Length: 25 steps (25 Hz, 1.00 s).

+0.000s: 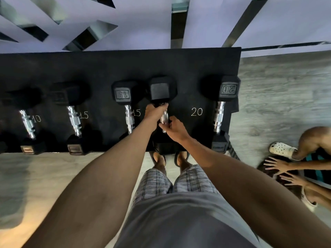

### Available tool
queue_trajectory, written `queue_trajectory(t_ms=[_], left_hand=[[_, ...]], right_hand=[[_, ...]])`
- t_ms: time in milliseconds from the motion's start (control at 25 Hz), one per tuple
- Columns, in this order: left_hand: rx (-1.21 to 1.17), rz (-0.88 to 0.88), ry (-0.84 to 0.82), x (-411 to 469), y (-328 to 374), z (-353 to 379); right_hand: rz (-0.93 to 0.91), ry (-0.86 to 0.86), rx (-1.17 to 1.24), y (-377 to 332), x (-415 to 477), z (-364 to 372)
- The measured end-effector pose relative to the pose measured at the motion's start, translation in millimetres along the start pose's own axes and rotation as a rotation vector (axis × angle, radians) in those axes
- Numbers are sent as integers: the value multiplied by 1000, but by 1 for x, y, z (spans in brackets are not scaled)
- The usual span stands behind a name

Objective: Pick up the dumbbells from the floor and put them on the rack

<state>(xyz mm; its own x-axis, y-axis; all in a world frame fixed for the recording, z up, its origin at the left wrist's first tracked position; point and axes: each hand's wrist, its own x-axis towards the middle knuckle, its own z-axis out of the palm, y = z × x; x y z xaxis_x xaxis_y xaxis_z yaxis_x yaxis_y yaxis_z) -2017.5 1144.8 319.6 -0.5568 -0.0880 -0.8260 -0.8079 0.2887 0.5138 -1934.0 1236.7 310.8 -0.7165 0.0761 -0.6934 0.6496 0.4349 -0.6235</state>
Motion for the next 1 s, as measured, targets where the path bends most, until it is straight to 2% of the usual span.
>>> queue_trajectory(t_ms=[80, 360, 760, 920, 1000], left_hand=[[-126, -55, -50, 7, 3, 4], [-95, -35, -67, 1, 9, 10], [-6, 15, -107, -4, 13, 28], [134, 1, -137, -9, 13, 22], [328, 22, -77, -18, 16, 10]], right_hand=[[39, 47, 99, -2, 5, 8], [8, 198, 131, -4, -1, 22], [24, 182, 80, 10, 1, 4], [10, 152, 23, 8, -8, 0], [29, 116, -89, 4, -11, -8]])
